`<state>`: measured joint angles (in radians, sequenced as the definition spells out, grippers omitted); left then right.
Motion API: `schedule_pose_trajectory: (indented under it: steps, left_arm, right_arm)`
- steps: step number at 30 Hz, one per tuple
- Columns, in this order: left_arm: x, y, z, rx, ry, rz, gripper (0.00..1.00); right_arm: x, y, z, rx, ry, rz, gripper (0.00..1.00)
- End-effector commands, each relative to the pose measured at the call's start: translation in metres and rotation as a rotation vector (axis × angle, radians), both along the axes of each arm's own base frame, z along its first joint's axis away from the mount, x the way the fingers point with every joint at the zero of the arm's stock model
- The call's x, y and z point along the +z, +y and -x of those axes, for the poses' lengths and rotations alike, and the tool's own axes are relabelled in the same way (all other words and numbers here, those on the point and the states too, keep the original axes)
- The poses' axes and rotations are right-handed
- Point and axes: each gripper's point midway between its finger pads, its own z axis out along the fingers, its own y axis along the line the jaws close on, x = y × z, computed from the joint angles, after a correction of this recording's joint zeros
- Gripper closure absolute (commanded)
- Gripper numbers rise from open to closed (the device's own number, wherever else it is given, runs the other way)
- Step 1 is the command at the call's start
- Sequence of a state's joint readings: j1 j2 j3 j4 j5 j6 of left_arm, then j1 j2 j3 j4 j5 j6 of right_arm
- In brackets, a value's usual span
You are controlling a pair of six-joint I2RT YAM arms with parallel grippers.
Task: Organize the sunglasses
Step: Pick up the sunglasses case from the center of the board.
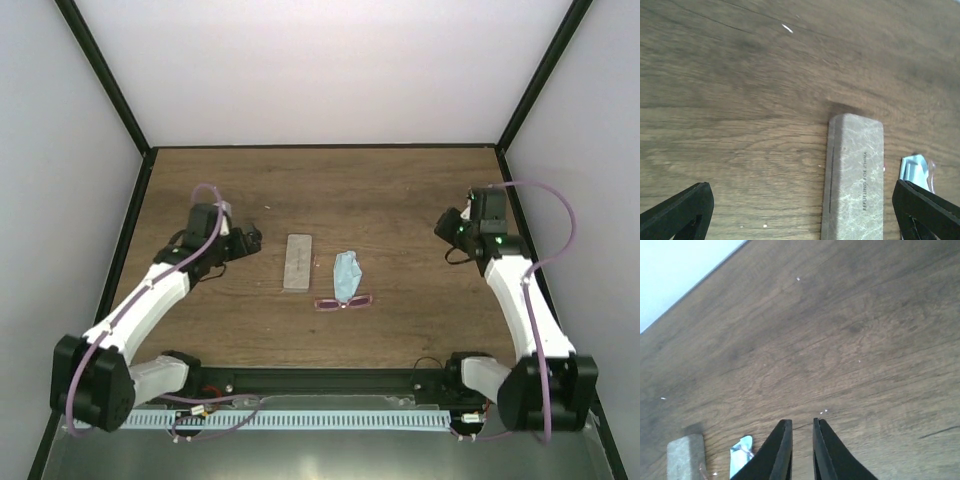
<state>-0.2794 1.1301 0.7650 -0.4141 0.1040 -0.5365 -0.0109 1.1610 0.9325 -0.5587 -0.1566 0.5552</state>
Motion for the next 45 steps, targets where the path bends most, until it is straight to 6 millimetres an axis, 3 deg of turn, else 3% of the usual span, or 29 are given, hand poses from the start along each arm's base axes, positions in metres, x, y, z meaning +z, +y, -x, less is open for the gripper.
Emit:
schedule_pose_trajectory:
  steps: [1, 2, 3, 6, 8, 11, 21, 32, 40, 45]
  left_arm:
    - [-0.008, -0.022, -0.002, -0.075, 0.045, -0.162, 0.00]
    - [-0.010, -0.030, -0.002, -0.098, 0.051, -0.181, 0.00]
    - [-0.010, -0.038, -0.002, -0.120, 0.053, -0.183, 0.02]
    - [-0.025, -0.060, -0.002, -0.168, 0.110, -0.191, 0.09]
    - [-0.031, -0.072, -0.002, -0.203, 0.131, -0.229, 0.09]
    - [-0.035, -0.083, -0.001, -0.207, 0.133, -0.346, 0.00]
    - [-0.069, -0.136, -0.009, -0.291, 0.218, -0.405, 0.00]
    - [-0.092, -0.146, -0.025, -0.309, 0.274, -0.484, 0.00]
    - [-0.101, -0.149, -0.022, -0.314, 0.302, -0.465, 0.32]
    - [-0.099, -0.152, -0.021, -0.315, 0.303, -0.441, 0.45]
  right_arm:
    - [0.049, 0.003, 0.013, 0.015, -0.243, -0.019, 0.61]
    - [0.041, 0.007, 0.018, 0.016, -0.249, -0.055, 0.32]
    - [0.034, 0.018, 0.020, 0.078, -0.258, -0.094, 0.13]
    - [0.000, 0.040, 0.024, 0.185, -0.127, -0.199, 0.00]
    - [-0.015, 0.035, 0.024, 0.160, -0.064, -0.186, 0.00]
    - [-0.014, 0.028, 0.021, 0.149, -0.074, -0.126, 0.00]
    - [-0.039, 0.027, 0.034, 0.148, 0.019, -0.121, 0.00]
    - [-0.048, 0.023, 0.034, 0.152, 0.057, -0.085, 0.00]
    - [-0.058, 0.024, 0.035, 0.156, 0.090, -0.097, 0.00]
    - [-0.056, 0.027, 0.034, 0.173, 0.084, -0.102, 0.00]
